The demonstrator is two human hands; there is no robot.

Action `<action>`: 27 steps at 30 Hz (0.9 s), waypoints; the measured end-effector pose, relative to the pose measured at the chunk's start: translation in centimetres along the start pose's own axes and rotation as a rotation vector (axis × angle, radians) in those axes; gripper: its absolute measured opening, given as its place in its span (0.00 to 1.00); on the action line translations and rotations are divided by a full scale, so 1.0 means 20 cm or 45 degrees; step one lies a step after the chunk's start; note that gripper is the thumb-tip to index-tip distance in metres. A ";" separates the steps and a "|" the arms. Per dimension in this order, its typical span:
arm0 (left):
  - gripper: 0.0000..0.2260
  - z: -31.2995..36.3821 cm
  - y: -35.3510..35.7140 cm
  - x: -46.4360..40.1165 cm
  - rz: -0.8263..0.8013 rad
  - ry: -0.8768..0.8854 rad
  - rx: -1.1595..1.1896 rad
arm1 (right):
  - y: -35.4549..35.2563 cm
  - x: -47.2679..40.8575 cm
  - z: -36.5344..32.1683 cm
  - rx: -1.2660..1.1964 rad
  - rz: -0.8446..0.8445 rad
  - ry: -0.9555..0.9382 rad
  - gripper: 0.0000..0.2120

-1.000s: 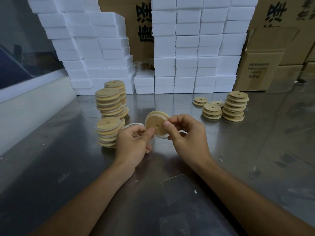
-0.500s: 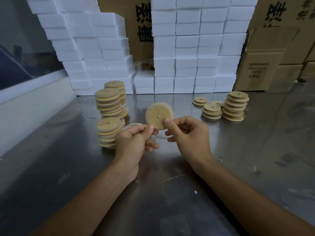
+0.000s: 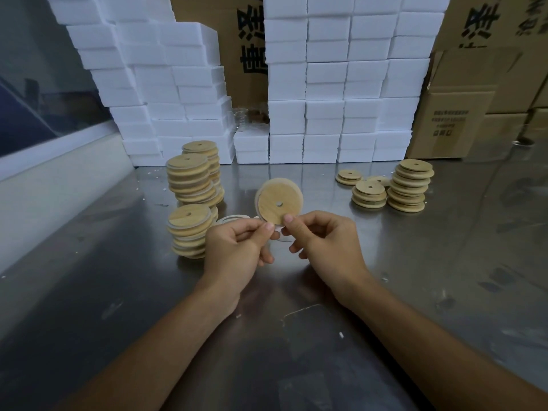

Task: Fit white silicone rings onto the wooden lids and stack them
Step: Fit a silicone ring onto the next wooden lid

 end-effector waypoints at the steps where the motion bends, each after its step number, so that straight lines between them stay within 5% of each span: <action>1: 0.09 0.01 0.00 0.00 0.008 0.022 -0.036 | -0.01 0.00 0.00 0.001 0.035 -0.001 0.10; 14: 0.10 0.11 -0.04 0.02 0.111 0.258 -0.173 | -0.04 0.00 -0.01 -0.112 0.097 0.023 0.06; 19: 0.10 0.20 -0.14 0.03 0.322 0.343 -0.068 | -0.05 0.00 0.00 -0.091 0.096 0.048 0.06; 23: 0.12 0.19 -0.26 0.02 0.534 0.228 0.293 | -0.04 0.00 0.00 -0.092 0.094 0.048 0.06; 27: 0.09 0.17 -0.33 0.03 0.732 0.147 0.349 | -0.04 0.00 0.01 -0.105 0.099 0.049 0.07</action>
Point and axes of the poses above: each hand's wrist, its own x-axis away from the middle knuckle, its own y-axis out of the palm, z = x × y, the point moved 7 cm from there along -x, towards the middle knuckle, and after that the axes turned 11 degrees about -z, right-handed, at the moved point
